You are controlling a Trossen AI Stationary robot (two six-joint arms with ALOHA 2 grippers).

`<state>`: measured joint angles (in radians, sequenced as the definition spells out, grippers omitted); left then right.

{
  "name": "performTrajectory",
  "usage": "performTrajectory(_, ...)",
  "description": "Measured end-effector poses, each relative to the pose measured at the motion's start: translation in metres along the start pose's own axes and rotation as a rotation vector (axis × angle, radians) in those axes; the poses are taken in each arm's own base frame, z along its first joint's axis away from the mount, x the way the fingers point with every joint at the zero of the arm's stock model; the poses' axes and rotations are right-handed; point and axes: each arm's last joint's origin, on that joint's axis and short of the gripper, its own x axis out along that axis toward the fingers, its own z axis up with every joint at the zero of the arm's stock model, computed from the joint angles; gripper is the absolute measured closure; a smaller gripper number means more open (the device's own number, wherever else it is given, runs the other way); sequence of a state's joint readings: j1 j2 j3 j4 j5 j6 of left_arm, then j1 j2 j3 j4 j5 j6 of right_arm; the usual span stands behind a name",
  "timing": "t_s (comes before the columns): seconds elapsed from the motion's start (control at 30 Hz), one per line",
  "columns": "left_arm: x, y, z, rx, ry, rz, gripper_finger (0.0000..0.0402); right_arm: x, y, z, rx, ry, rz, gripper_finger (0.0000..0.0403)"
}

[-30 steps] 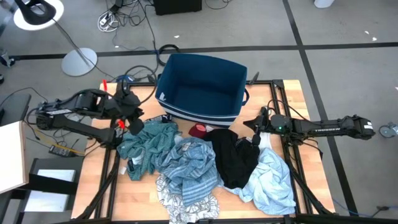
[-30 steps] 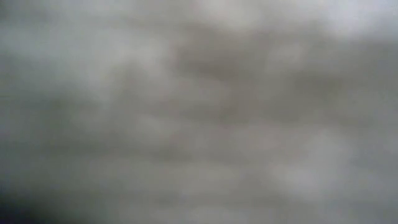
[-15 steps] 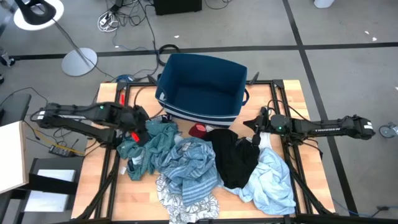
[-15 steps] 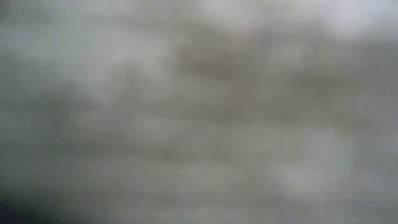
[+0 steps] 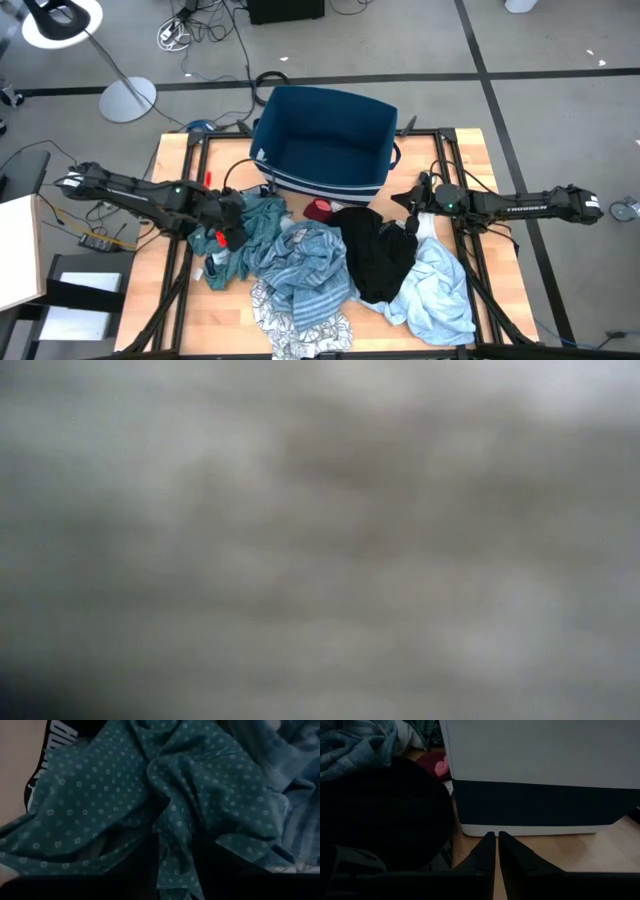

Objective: Sort clothes
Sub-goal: Put the blue, green polo shirt into the blue bin

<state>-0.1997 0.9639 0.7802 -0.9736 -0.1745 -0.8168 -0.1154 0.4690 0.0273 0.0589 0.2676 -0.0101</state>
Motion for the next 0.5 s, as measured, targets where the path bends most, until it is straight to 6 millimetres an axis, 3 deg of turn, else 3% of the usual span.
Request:
performTrajectory(0.2, 0.019, -0.005, 0.0, -0.017, 0.021, 0.005, 0.0285, 0.0, 0.0, 0.0, 0.0, 0.0, 0.0, 0.038)
performTrajectory(0.27, 0.025, -0.006, -0.001, -0.041, 0.045, 0.031, 0.0309, 0.0, 0.0, 0.0, 0.0, -0.001, 0.0, 0.038)
performTrajectory(0.37, 0.028, -0.009, 0.002, -0.05, 0.049, 0.037, 0.0377, 0.0, 0.0, 0.0, 0.001, -0.004, 0.0, 0.038)
performTrajectory(0.5, 0.013, -0.018, 0.013, -0.057, 0.009, -0.021, 0.0395, 0.0, 0.0, 0.001, 0.002, -0.008, 0.0, 0.038)
